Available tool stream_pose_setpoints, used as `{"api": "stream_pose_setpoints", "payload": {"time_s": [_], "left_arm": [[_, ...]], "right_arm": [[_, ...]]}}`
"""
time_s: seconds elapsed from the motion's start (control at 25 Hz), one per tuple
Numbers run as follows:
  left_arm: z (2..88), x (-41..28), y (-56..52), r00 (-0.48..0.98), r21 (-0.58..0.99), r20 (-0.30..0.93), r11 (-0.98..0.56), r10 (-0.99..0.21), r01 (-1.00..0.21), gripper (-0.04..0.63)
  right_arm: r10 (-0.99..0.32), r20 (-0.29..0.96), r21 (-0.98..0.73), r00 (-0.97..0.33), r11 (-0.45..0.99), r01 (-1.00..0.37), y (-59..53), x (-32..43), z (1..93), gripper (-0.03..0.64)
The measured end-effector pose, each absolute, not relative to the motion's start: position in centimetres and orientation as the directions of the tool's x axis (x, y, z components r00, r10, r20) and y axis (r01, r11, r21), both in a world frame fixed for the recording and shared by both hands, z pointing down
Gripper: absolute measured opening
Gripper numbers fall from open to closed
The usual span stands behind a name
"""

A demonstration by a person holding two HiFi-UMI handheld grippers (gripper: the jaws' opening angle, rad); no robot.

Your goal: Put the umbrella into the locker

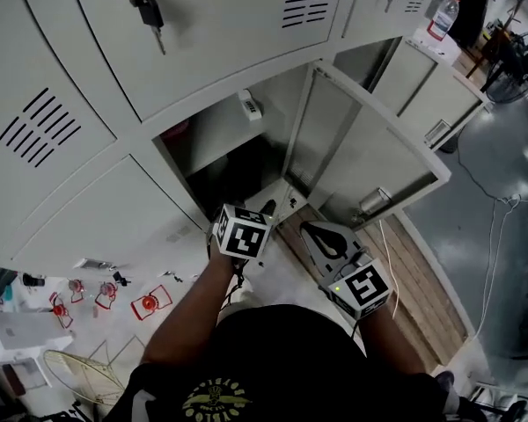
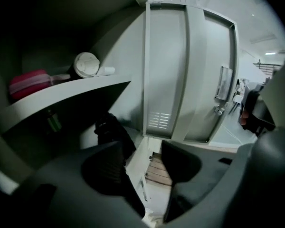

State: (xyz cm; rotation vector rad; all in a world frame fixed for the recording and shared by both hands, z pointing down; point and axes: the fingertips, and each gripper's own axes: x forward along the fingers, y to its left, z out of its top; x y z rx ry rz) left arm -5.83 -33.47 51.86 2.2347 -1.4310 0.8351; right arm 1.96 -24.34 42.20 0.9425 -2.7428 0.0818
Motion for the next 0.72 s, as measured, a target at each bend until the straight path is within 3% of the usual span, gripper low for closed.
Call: {"api": "stream_pose_setpoints", "payload": {"time_s": [0.04,0.08,0.36,0.72], "left_arm": [[51.7,-6.1,-32.8,0.276,-0.041,0.641,-0.392,-0.716,-0.919,0.144],[51.8,-6.3,-32.1,0.247,-0.059,0.638,-0.366,-0.729,-0.929,0.051],[53.4,-6.3,-26.9,0.236,0.023,0.67,-0.299,-0.704,-0.954,0.026],[54.7,-8.9,-22.5,0.127,-0.025,0.665,-0.192,-0.736,-0.981,0.029]], "right_arm": [[-0.592,0.245,0.018,-0.768,0.795,-0.606,-23.9,2.3,42.3,0.021],[-0.583,0.246,0.012,-0.774,0.8,-0.6,-23.4,2.5,42.5,0.021],[-0.512,0.244,-0.019,-0.824,0.847,-0.532,-19.9,2.9,43.2,0.021],[-0.459,0.25,-0.067,-0.853,0.87,-0.488,-16.5,2.5,44.8,0.021]]}}
